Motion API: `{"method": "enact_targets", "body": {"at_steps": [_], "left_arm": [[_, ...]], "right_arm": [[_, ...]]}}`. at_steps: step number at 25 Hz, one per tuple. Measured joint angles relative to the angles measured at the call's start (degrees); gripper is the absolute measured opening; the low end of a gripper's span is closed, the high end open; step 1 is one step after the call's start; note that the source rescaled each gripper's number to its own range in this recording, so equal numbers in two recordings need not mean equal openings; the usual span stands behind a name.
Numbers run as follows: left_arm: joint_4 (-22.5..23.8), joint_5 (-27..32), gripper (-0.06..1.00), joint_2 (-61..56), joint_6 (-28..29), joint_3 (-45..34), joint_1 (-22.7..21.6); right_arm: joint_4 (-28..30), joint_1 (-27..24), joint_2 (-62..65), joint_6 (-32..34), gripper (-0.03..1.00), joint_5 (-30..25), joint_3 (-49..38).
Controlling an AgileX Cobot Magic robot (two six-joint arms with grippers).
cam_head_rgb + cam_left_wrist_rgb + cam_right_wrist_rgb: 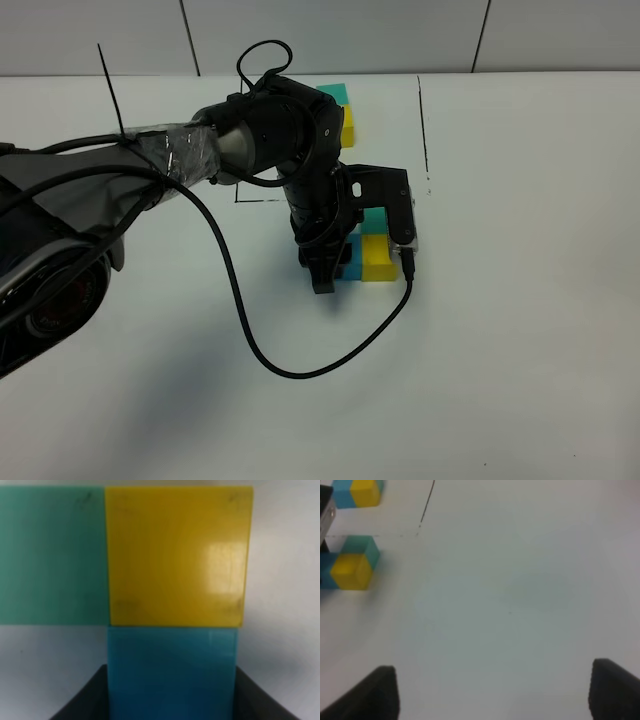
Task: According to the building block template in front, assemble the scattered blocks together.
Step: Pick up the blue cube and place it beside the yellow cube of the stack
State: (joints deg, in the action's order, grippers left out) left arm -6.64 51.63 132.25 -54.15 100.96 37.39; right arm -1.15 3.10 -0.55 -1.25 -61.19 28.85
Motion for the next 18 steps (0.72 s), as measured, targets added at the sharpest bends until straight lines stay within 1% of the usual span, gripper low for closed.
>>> {"method": "enact_targets", "body": {"at_steps": [18], "left_arm": [[-0.05, 0.16, 0.0, 0.0, -0.05, 0.0, 0.0]], "right_arm": [[0.0, 0.0, 0.0, 0.0, 0.58, 0.0, 0.0]]}}
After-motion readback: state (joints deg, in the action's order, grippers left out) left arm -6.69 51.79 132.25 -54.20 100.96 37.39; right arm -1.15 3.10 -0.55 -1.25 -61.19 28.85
